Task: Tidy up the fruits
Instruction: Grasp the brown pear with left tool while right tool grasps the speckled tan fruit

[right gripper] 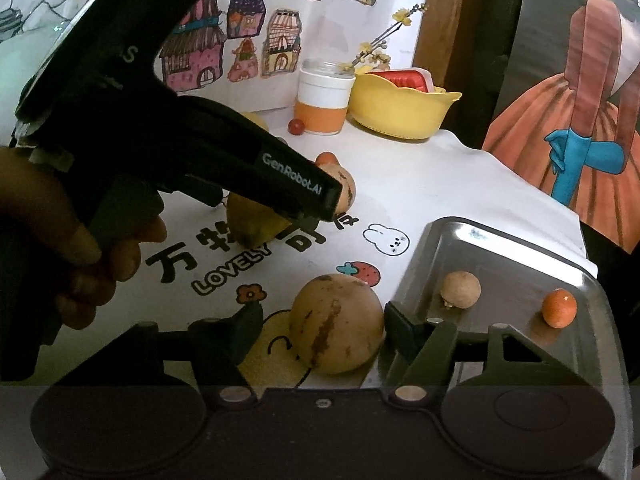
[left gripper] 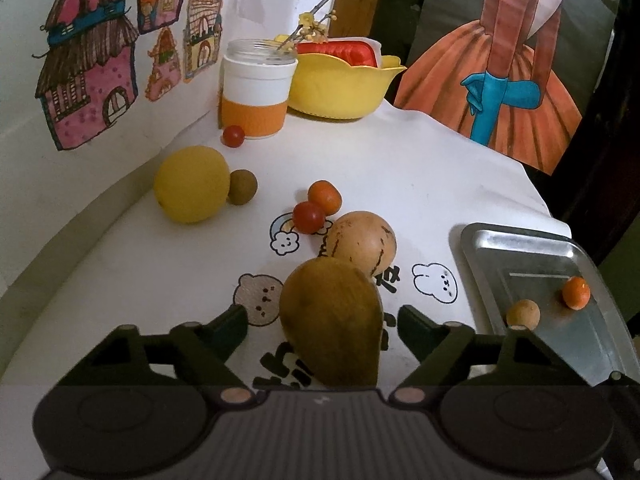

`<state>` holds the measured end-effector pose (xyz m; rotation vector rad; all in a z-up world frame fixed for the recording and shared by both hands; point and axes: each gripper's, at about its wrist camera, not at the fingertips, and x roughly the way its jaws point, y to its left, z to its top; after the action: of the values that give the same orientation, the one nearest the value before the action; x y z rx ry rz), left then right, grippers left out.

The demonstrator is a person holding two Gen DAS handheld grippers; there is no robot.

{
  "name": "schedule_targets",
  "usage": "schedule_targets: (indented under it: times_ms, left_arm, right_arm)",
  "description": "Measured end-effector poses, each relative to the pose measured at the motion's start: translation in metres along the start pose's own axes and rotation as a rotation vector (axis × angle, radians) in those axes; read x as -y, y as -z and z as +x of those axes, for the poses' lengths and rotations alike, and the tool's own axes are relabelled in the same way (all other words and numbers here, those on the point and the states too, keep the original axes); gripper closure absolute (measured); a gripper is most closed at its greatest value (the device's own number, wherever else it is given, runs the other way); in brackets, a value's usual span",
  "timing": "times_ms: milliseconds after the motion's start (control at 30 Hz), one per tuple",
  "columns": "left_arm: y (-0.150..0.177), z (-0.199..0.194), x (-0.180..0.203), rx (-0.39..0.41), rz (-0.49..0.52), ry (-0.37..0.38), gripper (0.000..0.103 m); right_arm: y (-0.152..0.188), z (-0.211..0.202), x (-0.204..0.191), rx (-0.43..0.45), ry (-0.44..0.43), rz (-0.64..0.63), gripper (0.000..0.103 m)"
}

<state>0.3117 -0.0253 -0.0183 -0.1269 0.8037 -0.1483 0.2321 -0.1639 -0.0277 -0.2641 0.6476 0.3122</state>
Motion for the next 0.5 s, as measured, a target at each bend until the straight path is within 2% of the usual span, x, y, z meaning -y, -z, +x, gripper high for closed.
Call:
schedule_targets:
  times_ms: [100,233,300,500]
  left_arm:
    - [-0.0003,0.0005,0.0004,0.000,-0.003,0.003,0.029]
    - [-0.0014,0.0010,-0.0010,-0.001,-0.011,0.005,0.039]
    - [-0.0019,0.0007,-0.0019,-0.004,-0.019,0.021,0.045]
    - [0.0009,-0.0037,-0.0036,0.002,-0.039,0.030,0.046]
  right_arm:
    - [0.0001,0.0004,-0.0001,0.003,0.008,-0.004,0.039]
    - [0.0003,0.0006,-0.0010,0.006,0.045,-0.023,0.052]
    - [0.0008,0.0003,-0.0007,0.007,0.045,-0.022,0.052]
    - [0.0020,-0.0027,-0.0010,0.008,0.032,-0.010,0.053]
